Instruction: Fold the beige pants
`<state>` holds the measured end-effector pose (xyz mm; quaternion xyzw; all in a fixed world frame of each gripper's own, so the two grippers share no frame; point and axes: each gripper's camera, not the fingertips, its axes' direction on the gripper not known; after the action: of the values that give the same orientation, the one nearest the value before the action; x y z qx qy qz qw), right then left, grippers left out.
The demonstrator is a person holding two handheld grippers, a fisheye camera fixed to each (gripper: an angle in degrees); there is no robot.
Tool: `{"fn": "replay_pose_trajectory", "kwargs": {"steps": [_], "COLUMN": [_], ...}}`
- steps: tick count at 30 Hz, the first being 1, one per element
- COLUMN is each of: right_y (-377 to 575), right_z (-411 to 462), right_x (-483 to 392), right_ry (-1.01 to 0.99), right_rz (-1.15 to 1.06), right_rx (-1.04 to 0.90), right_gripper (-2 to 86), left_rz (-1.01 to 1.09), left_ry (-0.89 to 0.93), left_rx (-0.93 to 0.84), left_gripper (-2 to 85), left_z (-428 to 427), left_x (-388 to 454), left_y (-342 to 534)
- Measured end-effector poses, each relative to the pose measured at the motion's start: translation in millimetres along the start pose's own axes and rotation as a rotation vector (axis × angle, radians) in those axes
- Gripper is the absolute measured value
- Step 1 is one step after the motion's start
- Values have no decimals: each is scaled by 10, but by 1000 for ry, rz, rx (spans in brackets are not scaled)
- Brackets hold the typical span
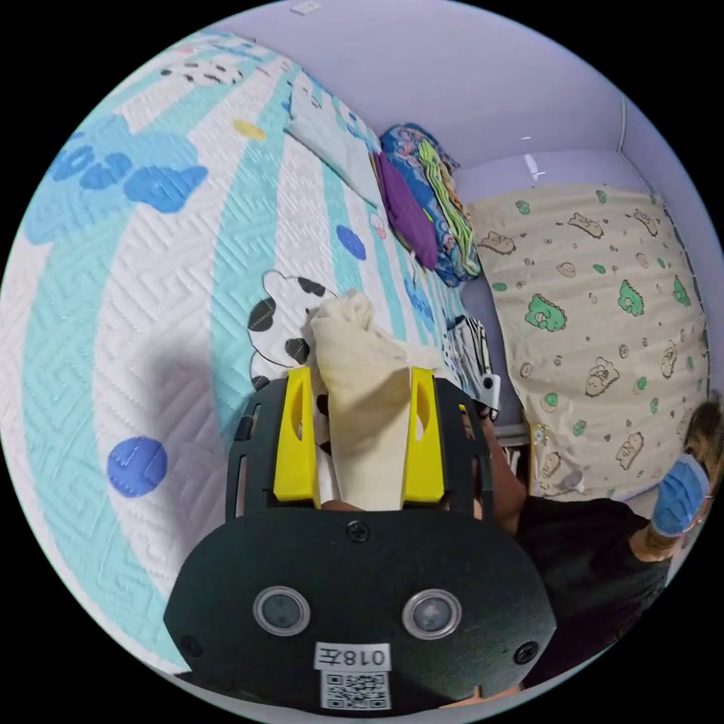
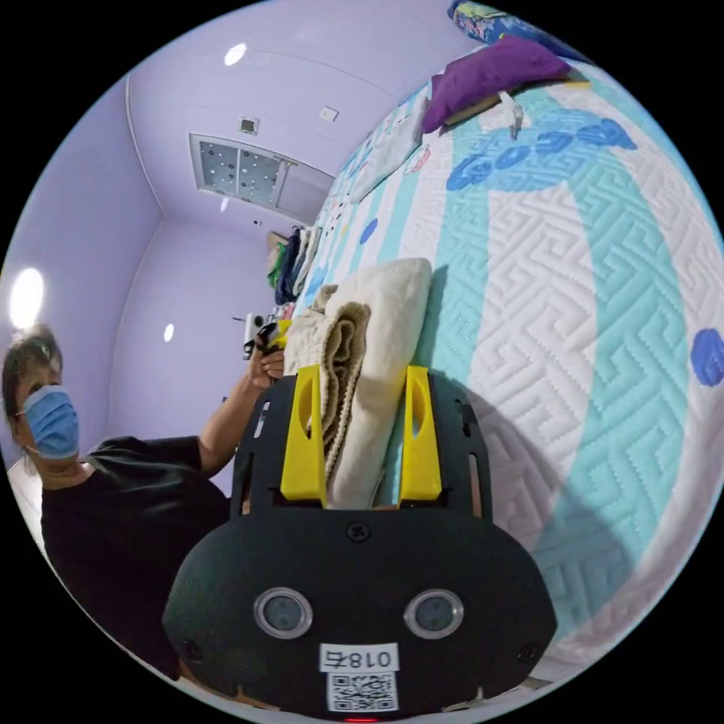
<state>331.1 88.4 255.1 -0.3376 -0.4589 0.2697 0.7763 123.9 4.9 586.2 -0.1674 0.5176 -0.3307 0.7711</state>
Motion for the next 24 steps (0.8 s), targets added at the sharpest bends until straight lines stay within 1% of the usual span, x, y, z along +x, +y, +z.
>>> {"fn": "replay_pose_trajectory", "kwargs": {"steps": [1,4,9,12,14,17,20,24], "right_y": [4,-38,-188,-198,-158,-45,93,31], "right_z": [-10,-26,153,273,393,490,543,640], "right_x": [-36,-134,-414,-714,-1064,-1470,-1811,-2299], "right_ry": [-38,-61,5,131,255,349,378,483], "right_rz": [-4,1,-10,-39,-102,-159,-201,-303], "right_rx": [-10,-21,-108,-146,-158,-122,-54,-8], "right_gripper": [160,162,159,136,97,76,65,62], "left_rz": [21,30,50,71,104,176,227,282], "left_ry": [15,36,3,-39,-86,-155,-183,-219], "left_rx": [-25,-44,-40,-14,3,54,136,294], "left_gripper": [168,164,142,104,86,74,68,65], "left_z": [51,113,146,95,54,-66,-261,-522], "left_x": [-30,-126,-154,-85,22,260,488,809], "left_y": [-49,-159,-240,-183,-123,32,263,536]}}
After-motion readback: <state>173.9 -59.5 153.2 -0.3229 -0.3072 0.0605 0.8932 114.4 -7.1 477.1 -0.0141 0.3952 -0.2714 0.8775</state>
